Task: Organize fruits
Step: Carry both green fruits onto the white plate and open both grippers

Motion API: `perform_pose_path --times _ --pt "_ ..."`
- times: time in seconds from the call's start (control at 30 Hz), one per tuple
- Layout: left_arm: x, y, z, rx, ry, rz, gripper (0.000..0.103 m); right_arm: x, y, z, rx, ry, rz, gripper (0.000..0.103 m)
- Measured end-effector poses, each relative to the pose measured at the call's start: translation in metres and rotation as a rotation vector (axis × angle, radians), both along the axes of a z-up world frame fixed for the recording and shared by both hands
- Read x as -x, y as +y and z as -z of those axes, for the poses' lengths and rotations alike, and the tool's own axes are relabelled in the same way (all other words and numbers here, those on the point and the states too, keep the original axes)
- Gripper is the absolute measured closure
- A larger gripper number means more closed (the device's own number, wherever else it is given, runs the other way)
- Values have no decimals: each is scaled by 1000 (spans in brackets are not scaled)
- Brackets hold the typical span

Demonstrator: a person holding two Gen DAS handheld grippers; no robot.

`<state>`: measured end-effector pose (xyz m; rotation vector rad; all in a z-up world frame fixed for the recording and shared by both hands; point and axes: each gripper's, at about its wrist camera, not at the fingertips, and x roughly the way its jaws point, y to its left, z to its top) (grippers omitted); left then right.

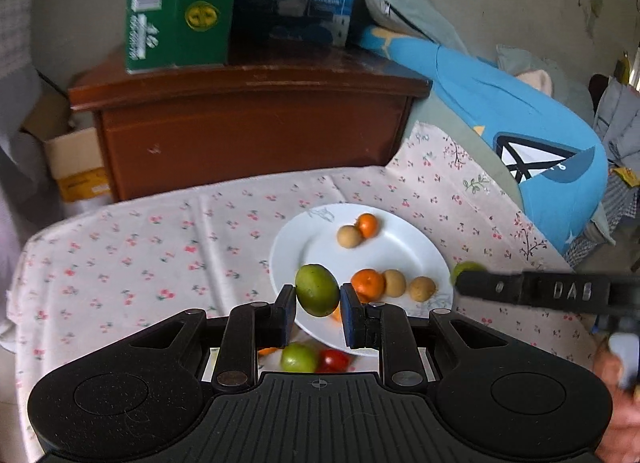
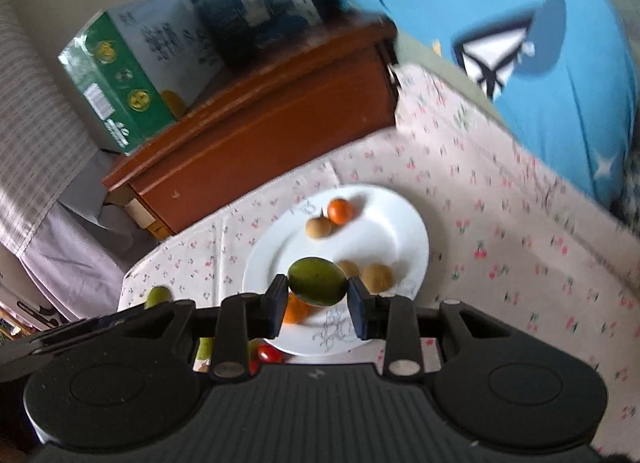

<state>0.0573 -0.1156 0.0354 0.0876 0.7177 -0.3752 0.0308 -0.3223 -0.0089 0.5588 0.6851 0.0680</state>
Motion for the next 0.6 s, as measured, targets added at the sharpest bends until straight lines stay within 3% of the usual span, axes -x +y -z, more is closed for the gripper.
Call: perform_pose_path --times 0.6 --pt "-66 -27 37 -54 75 45 82 -40 6 40 -87 139 23 71"
